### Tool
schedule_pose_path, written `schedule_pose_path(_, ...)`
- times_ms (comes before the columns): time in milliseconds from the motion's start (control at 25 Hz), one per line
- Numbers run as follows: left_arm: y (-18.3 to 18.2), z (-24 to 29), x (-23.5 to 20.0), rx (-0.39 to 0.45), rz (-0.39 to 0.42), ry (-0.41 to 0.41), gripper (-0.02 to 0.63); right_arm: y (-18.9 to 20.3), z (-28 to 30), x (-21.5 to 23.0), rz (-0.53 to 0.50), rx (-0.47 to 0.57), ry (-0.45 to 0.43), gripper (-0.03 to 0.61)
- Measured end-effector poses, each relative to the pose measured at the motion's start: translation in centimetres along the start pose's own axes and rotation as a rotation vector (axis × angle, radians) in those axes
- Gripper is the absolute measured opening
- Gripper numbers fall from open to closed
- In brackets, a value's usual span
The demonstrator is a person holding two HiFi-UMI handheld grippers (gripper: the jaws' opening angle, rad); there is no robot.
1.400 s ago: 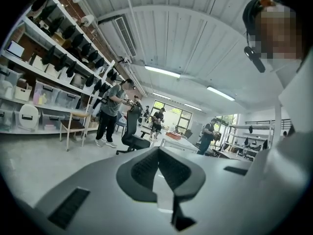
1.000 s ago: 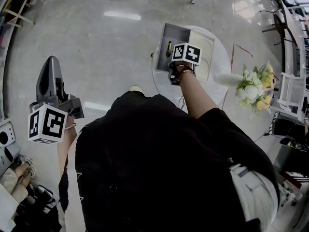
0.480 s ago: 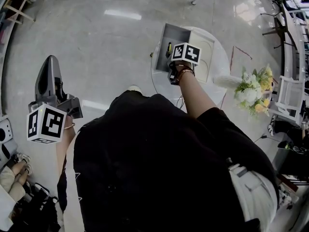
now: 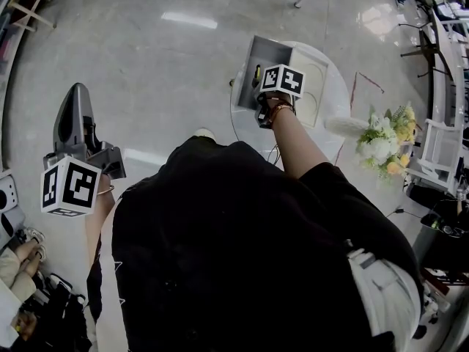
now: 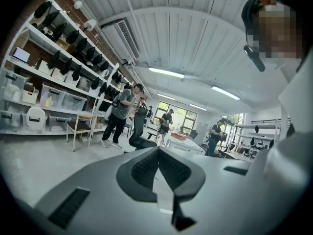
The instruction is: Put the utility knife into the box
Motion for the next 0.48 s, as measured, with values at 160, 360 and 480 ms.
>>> schedule_pose_path(160, 0.00, -0.02, -0.04, 0.001, 0.000, -0.005, 0.011, 0.00, 0.17, 0.02, -0.004, -0.006, 0.005, 0.031)
schedule_pose_path(360, 0.04, -0.06, -0.12, -0.003, -0.001, -0.009, 0.011, 0.01, 0.28, 0.01, -0.007, -0.013, 0.018, 0.031)
schedule_pose_path(480, 0.03, -0.15, -0.21, -0.003, -0.002, -0.014, 0.011, 0.00, 0.38, 0.20, -0.003, -0.019, 0.026, 0.031)
Point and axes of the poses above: the fingertips, and each gripper's own axes: z forward along the fingers, x to its right, y out of its underside, the point moved 10 cm from there along -z, backward along the fingers, and after that the axes turned 4 degrees about -z, right-handed, at the moved point
